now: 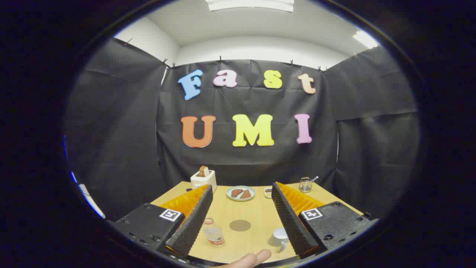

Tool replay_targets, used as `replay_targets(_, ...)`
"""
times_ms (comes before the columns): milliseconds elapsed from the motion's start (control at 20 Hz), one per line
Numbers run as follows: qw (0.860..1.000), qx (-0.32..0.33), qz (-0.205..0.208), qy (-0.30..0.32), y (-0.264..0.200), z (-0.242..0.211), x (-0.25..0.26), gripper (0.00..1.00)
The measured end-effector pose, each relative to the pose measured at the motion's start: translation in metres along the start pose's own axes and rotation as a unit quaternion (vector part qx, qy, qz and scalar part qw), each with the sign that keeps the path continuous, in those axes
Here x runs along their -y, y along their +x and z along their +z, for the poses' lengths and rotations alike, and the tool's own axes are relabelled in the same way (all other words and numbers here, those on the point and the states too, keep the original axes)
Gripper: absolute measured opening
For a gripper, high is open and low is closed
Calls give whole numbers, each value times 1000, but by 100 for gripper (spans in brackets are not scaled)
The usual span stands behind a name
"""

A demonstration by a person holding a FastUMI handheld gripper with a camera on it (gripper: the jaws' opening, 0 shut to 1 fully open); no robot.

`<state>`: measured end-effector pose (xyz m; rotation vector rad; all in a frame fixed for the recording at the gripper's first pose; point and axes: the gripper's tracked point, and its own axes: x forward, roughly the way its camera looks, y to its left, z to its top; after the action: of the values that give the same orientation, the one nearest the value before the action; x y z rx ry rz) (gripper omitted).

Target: Take the bottle from table, then pour the juice into the cup, finally place the bottle on the coaster

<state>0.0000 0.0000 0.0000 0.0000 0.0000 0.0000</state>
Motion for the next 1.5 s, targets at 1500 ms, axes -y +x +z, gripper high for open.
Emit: replay_targets(1500, 1000, -2, -10, -18, 51, -137, -20, 100)
